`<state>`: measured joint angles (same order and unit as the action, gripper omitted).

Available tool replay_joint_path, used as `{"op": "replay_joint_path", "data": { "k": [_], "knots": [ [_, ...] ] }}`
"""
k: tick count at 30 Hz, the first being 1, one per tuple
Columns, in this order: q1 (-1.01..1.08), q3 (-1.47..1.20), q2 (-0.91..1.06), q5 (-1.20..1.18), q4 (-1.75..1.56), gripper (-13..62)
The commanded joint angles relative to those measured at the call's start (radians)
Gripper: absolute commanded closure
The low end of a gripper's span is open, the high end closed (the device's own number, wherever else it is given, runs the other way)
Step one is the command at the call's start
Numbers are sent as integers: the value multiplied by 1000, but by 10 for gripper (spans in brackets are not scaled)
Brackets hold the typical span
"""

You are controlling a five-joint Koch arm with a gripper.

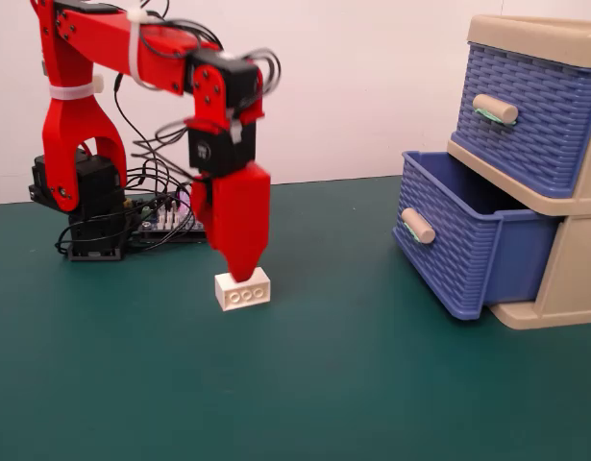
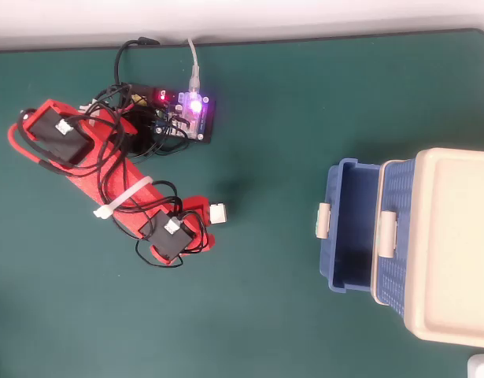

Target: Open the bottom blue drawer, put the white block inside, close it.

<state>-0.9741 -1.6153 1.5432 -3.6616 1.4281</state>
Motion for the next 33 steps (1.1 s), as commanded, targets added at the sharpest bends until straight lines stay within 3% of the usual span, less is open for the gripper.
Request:
{"op": "replay_joint_path", "data": {
  "k": [1, 9, 14, 18, 21, 28, 33],
  "knots": [
    [-17, -25, 17, -32, -34, 156],
    [-57, -167, 9, -31, -207, 161],
    [-67, -169, -17, -31, -221, 225],
    [-69, -167, -28, -28, -221, 363],
    [-69, -164, -29, -18, -212, 573],
    [-60, -137, -15, 51, -121, 577],
    [-44, 190, 110, 213, 149, 576]
  ]
}}
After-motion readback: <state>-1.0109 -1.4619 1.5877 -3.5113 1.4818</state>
